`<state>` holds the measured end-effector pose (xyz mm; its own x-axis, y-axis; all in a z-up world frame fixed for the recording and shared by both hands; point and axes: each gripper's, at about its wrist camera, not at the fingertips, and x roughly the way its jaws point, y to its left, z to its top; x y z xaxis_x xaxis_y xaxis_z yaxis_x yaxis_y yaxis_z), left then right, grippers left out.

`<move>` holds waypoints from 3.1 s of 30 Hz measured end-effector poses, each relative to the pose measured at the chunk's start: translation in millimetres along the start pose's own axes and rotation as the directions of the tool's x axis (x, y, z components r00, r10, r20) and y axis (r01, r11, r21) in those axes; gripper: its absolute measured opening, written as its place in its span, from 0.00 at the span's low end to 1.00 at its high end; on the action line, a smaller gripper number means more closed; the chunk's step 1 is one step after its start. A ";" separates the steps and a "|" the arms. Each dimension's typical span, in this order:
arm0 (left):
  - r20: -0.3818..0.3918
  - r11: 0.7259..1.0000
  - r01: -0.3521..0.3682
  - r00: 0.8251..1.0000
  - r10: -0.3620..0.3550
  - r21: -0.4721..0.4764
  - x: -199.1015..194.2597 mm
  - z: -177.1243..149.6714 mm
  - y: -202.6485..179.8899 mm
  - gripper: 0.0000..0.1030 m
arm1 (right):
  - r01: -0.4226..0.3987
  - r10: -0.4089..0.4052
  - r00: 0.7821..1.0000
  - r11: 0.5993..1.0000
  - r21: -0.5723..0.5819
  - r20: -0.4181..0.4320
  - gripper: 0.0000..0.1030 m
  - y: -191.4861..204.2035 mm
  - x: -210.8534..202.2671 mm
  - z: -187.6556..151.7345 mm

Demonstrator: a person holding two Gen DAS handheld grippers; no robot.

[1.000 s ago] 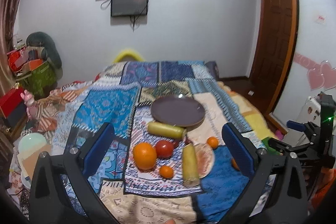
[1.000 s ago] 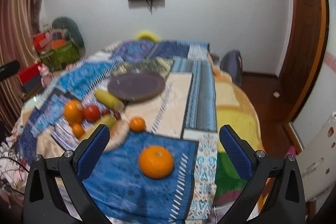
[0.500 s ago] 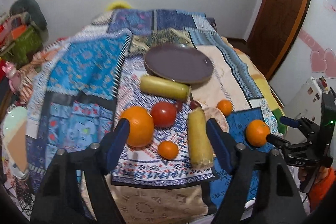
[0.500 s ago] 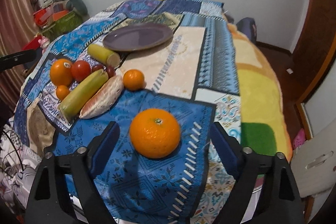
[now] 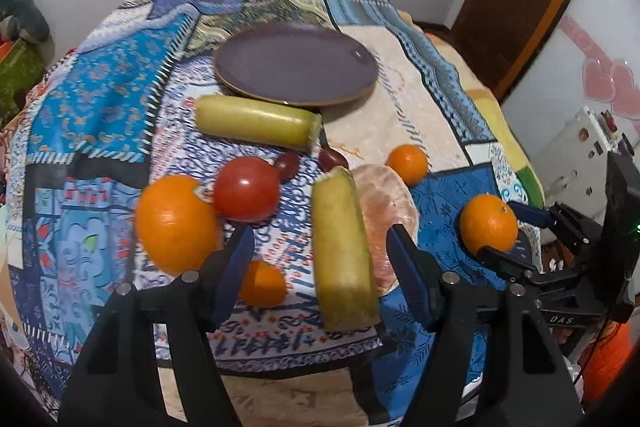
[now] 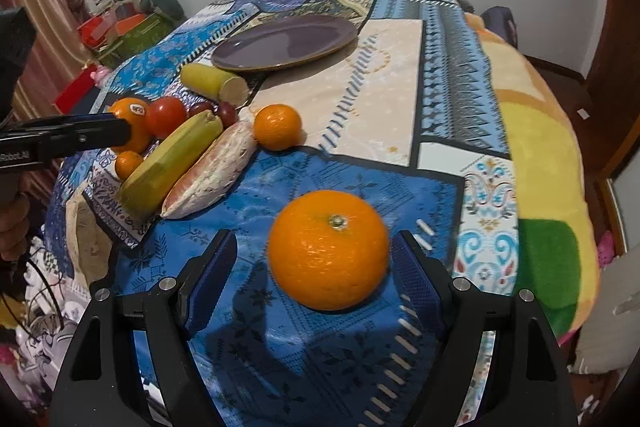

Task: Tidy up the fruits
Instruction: 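Move the left tool to the yellow-green cylinder while the right tool reaches the large orange, then close the left tool on the yellow-green cylinder while the right tool grasps the large orange, then carry the cylinder with the left tool onto the plate while the right tool sets the orange there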

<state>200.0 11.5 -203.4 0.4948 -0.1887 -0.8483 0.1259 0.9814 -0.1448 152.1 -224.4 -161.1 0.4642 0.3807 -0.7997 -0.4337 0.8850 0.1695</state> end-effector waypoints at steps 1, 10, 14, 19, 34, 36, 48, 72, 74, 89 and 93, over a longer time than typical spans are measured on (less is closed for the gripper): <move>-0.014 1.000 -0.002 1.000 0.002 0.007 5.2 0.3 -2.6 0.67 | 0.008 -0.008 1.000 1.000 -0.007 0.004 0.76 0.9 1.3 -0.5; -0.121 1.000 0.004 0.993 -0.001 0.030 41.2 3.4 -13.1 0.47 | -0.036 0.036 0.999 0.999 0.034 -0.011 0.69 -9.1 11.6 -4.1; -0.126 1.000 0.005 0.992 -0.003 0.016 48.2 6.4 -12.9 0.46 | -0.041 0.041 0.999 0.998 0.038 -0.019 0.62 -10.7 14.9 -5.7; -0.138 0.998 0.043 0.989 -0.049 -0.045 55.4 10.6 -5.0 0.38 | -0.062 0.063 0.998 0.997 0.052 -0.009 0.61 -14.2 14.0 -6.3; -0.054 0.999 0.033 0.998 -0.035 -0.041 22.5 14.1 -4.7 0.36 | -0.021 0.017 0.997 0.998 0.051 0.069 0.60 -17.3 -12.8 9.0; -0.027 0.999 0.035 0.999 -0.036 -0.032 12.4 16.6 -5.4 0.36 | -0.015 0.010 0.995 0.999 0.052 0.097 0.60 -17.1 -19.8 16.6; 0.178 0.999 0.027 0.984 -0.019 -0.043 -55.2 38.0 5.9 0.35 | 0.020 -0.023 0.965 1.000 0.012 0.263 0.60 -4.2 -51.7 73.6; 0.335 0.994 -0.023 0.940 0.057 -0.106 -65.6 100.4 38.6 0.35 | 0.071 -0.042 0.920 0.996 -0.061 0.389 0.60 14.9 -32.0 163.2; 0.333 0.994 -0.027 0.941 0.063 -0.110 -59.1 105.2 42.1 0.35 | 0.072 -0.040 0.922 0.995 -0.069 0.384 0.60 15.4 -25.3 166.9; 0.245 0.994 -0.049 0.967 0.073 -0.102 13.9 136.0 57.2 0.35 | 0.060 -0.035 0.962 0.995 -0.084 0.270 0.60 3.6 45.6 185.5; 0.212 0.994 -0.041 0.975 0.063 -0.106 33.5 144.1 62.8 0.35 | 0.061 -0.037 0.972 0.993 -0.097 0.230 0.60 0.6 66.0 188.7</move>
<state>348.4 61.7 -167.6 0.6725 -0.1296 -0.7287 0.0137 0.9866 -0.1628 328.2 -148.1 -105.1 0.6454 0.3991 -0.6513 -0.4775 0.8763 0.0638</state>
